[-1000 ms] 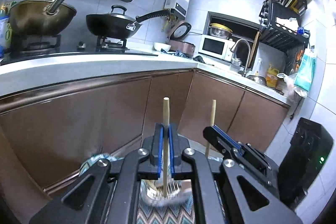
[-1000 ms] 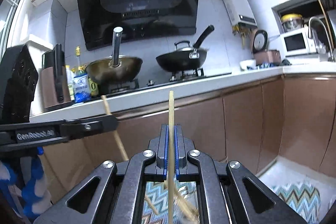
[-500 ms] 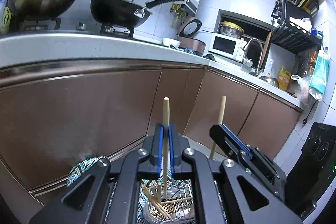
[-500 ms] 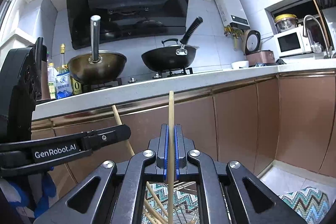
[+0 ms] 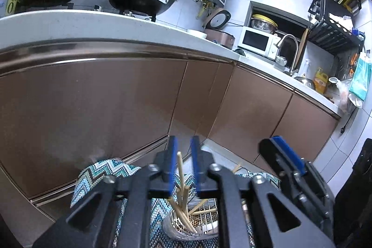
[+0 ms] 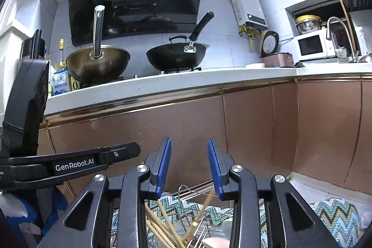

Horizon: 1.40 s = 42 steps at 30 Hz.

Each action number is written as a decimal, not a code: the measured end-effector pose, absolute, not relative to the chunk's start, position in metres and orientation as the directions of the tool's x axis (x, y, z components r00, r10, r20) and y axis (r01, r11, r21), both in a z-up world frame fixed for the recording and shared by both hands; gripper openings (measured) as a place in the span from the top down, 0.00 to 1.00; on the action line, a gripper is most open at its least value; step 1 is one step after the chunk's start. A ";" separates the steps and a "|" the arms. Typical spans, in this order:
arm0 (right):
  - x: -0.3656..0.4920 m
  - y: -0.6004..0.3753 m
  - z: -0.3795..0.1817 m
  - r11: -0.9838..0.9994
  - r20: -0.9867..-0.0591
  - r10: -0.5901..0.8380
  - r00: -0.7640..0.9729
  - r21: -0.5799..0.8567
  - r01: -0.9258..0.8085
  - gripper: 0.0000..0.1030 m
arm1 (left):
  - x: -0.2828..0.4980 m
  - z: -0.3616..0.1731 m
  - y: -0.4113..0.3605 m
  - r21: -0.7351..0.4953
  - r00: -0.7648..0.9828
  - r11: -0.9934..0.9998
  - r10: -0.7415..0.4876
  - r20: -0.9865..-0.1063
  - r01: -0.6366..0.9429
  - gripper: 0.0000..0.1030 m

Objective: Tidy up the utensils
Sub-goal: 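Lower both chopsticks into the holder cup and open both tools, then withdraw both open tools back from the utensil holder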

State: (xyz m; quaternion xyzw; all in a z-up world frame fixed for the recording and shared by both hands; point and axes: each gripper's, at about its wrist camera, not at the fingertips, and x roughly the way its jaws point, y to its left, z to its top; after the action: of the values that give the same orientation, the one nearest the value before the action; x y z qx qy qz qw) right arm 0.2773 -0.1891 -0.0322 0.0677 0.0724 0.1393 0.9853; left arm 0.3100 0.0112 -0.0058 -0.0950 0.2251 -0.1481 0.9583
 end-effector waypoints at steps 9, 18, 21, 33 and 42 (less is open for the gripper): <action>0.230 -0.207 -0.012 0.970 -0.161 0.217 0.963 0.145 -0.194 0.51 | 0.257 0.014 0.030 -0.223 0.883 0.953 -0.279 -0.378 0.206 0.61; 0.182 -0.218 -0.056 0.976 -0.440 0.201 0.875 0.169 -0.139 0.41 | 0.184 -0.026 0.018 -0.064 0.834 0.980 -0.192 -0.517 0.186 0.56; 0.160 -0.223 -0.070 0.978 -0.488 0.187 0.853 0.173 -0.116 0.41 | 0.159 -0.033 0.012 -0.042 0.832 0.981 -0.182 -0.525 0.188 0.56; 0.085 -0.240 -0.063 0.991 -0.481 0.063 0.874 0.132 0.001 0.24 | 0.092 -0.021 0.003 0.072 0.891 0.989 -0.082 -0.446 0.127 0.49; 0.050 -0.231 -0.051 0.998 -0.453 0.007 0.891 0.058 0.022 0.12 | 0.059 -0.011 0.010 0.075 0.914 0.990 -0.081 -0.397 0.120 0.41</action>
State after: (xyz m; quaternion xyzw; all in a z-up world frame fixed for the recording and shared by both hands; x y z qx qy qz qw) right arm 0.0505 -0.2310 -0.0506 0.0308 0.2329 -0.0039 0.9720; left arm 0.0594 0.0102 -0.0109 0.0487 0.2007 -0.0513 0.9771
